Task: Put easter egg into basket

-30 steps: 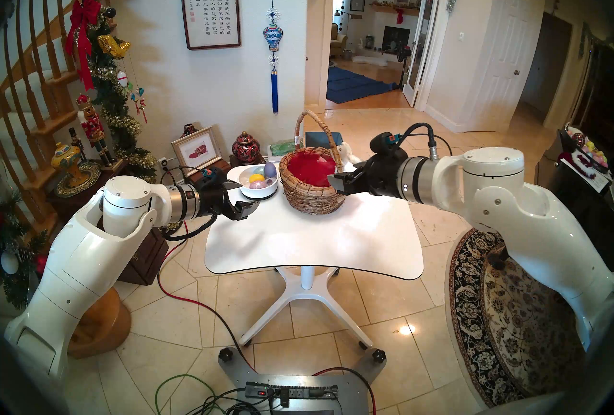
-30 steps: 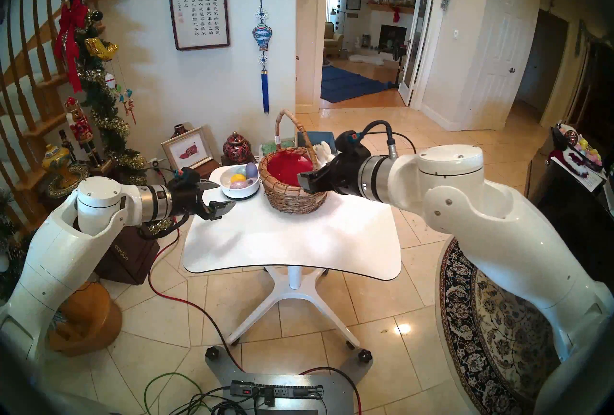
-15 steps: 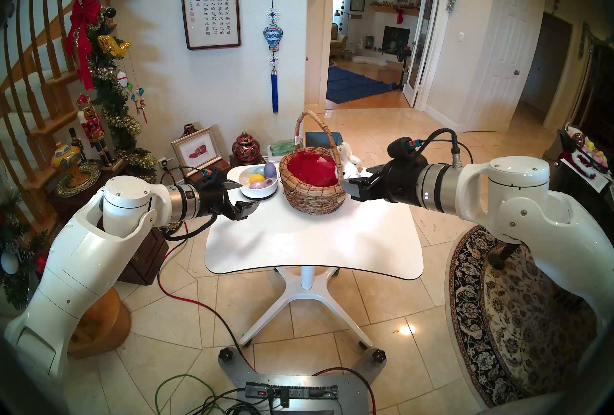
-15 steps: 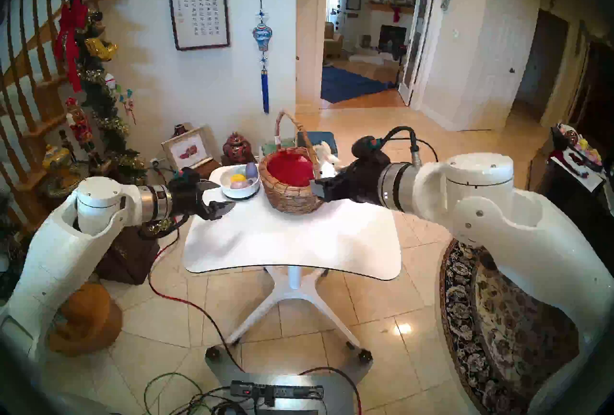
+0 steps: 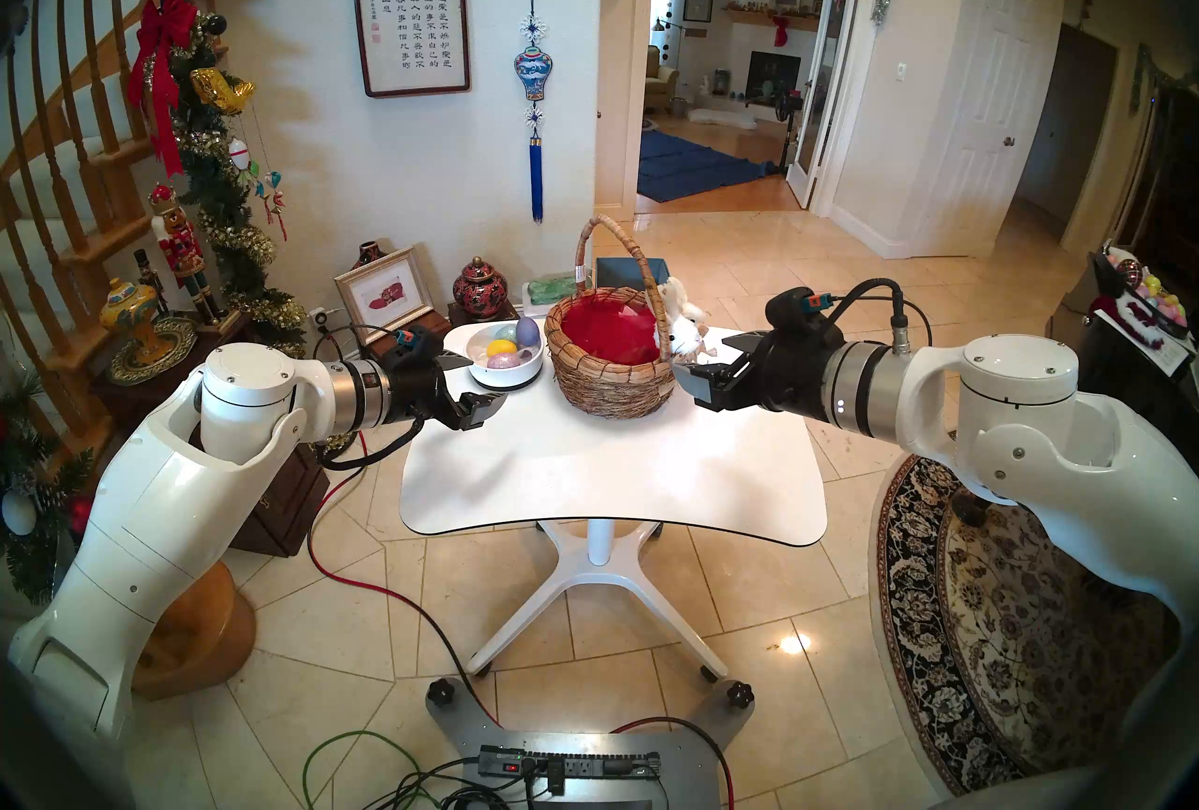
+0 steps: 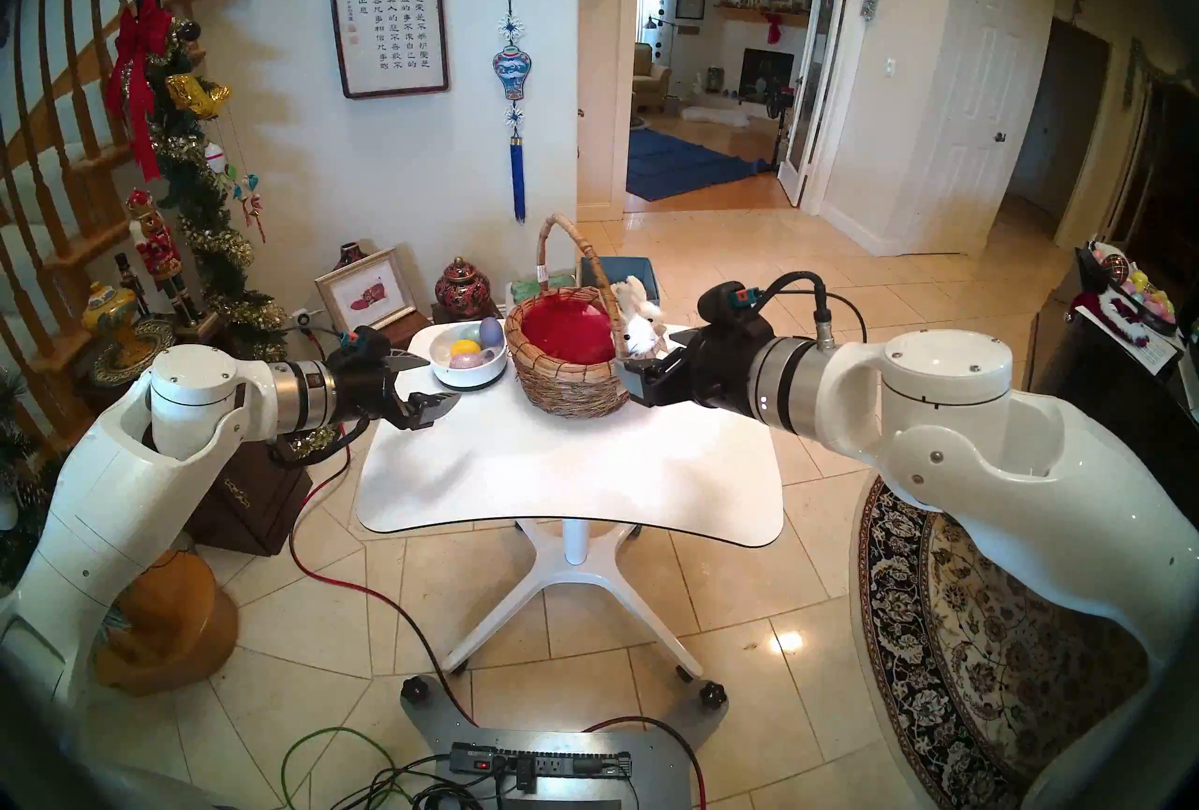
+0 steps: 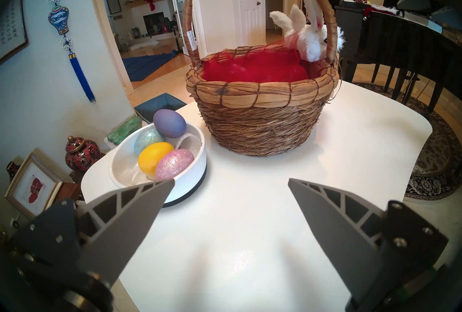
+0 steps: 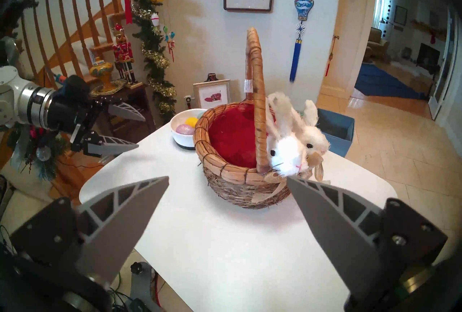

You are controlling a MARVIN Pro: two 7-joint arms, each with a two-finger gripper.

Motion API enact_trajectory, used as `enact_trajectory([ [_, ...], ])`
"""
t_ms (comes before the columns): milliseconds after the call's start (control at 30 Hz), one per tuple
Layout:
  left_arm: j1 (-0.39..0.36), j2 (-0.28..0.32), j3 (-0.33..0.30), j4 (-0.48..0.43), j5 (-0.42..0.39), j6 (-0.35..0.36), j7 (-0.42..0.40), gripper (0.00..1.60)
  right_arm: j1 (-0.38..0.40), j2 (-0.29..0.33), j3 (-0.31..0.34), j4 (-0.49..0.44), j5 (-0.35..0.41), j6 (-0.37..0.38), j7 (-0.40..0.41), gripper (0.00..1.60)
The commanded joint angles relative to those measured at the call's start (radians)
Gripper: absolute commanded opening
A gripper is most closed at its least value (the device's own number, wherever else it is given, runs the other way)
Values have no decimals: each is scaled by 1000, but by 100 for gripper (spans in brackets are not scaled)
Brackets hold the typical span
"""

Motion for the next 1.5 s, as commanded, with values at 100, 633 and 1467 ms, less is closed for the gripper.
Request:
enact_trajectory([
  [100, -10, 1, -5, -4, -1, -1, 0, 160, -15, 43, 28, -9, -8, -17, 9, 160],
  [633, -10, 1, -5, -3, -1, -1, 0, 160, -28, 21, 30, -3, 0, -29, -33, 160],
  [1467, -10, 1, -5, -3, -1, -1, 0, 160, -24, 4, 26, -5, 1, -18, -63, 160],
])
